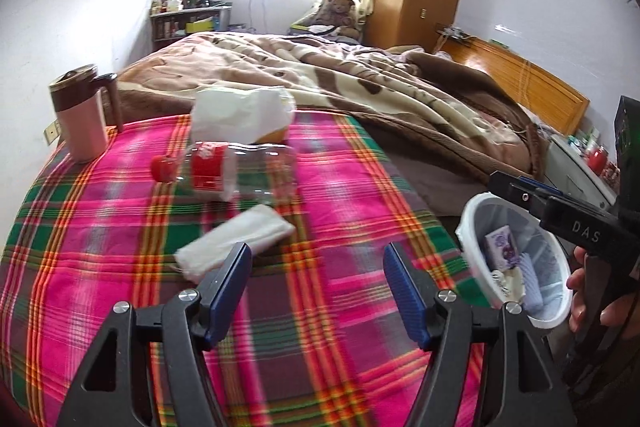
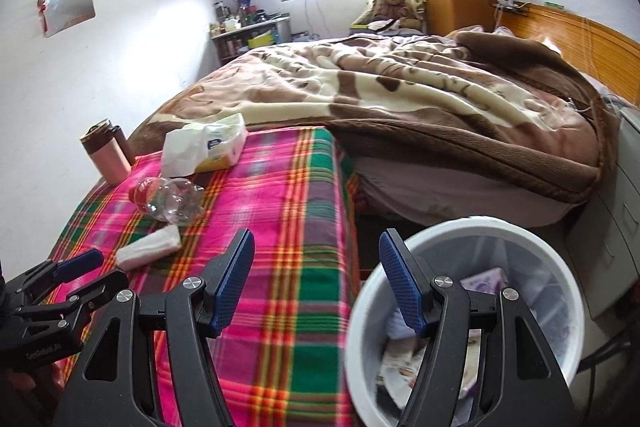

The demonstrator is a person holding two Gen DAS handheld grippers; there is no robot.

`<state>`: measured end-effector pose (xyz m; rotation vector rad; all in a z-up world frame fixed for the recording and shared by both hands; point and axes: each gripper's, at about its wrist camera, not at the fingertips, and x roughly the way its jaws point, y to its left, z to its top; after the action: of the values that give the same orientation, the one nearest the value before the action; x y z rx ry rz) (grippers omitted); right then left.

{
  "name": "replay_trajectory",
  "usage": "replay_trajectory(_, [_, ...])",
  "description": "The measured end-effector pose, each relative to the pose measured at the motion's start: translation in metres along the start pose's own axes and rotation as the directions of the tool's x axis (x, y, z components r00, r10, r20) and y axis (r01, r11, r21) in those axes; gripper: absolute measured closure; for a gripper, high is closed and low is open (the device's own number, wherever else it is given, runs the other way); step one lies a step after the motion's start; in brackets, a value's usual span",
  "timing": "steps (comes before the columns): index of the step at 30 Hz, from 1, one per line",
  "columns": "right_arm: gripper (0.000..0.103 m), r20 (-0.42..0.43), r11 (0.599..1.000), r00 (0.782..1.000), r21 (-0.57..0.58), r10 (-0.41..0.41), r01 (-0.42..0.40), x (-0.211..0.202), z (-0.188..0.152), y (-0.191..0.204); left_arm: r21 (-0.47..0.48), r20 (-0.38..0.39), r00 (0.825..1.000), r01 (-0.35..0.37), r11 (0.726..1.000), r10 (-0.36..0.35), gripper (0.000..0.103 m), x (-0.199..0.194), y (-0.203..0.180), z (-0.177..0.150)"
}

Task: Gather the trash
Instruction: 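Move both tools back over the bed toward the cloth and bottle, then grasp the white cloth with the left gripper while the right grasps the red-label bottle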

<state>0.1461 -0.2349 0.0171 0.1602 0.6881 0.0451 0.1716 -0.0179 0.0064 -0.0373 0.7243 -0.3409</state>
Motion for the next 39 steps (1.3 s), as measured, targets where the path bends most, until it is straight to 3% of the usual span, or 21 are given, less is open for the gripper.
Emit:
replay_trajectory(7, [0.037, -0.04, 0.998, 0.998, -0.041, 0.051, -0.053, 0.027, 0.008, 0.025, 0.007, -0.039, 0.998, -0.051, 0.999, 0.051, 0.032, 0.02, 0.031, 0.001])
replay_trajectory(14, [0.037, -0.068, 0.995, 0.994, -0.05, 0.087, -0.091, 0.046, 0.016, 0.037, 0.098, -0.067, 0.994, -0.084, 0.992, 0.091, 0.031, 0.039, 0.036, 0.003])
replay_trajectory(17, [0.037, -0.074, 0.992, 0.992, -0.067, 0.1, -0.105, 0.052, 0.02, 0.045, 0.145, -0.074, 0.992, -0.088, 0.986, 0.1, 0.031, 0.046, 0.035, 0.005])
replay_trajectory(28, [0.037, -0.111, 0.976, 0.977, -0.105, 0.18, -0.191, 0.084, 0.036, 0.076, 0.179, -0.165, 0.982, -0.065, 0.982, 0.095, 0.031, 0.075, 0.042, 0.001])
replay_trajectory(29, [0.037, -0.114, 0.974, 0.976, -0.109, 0.187, -0.199, 0.087, 0.038, 0.08, 0.182, -0.16, 0.983, -0.061, 0.981, 0.091, 0.032, 0.074, 0.042, 0.001])
replay_trajectory(31, [0.037, -0.122, 0.972, 0.974, -0.116, 0.191, -0.205, 0.092, 0.04, 0.084, 0.182, -0.162, 0.983, -0.053, 0.982, 0.083, 0.047, 0.075, 0.045, 0.0])
replay_trajectory(34, [0.037, -0.126, 0.967, 0.972, -0.134, 0.199, -0.216, 0.098, 0.042, 0.091, 0.177, -0.163, 0.983, -0.059, 0.982, 0.089, 0.059, 0.072, 0.05, 0.0])
replay_trajectory(39, [0.037, -0.148, 0.962, 0.965, -0.135, 0.216, -0.236, 0.107, 0.043, 0.099, 0.118, -0.171, 0.983, -0.048, 0.992, 0.067, 0.068, 0.064, 0.066, -0.002])
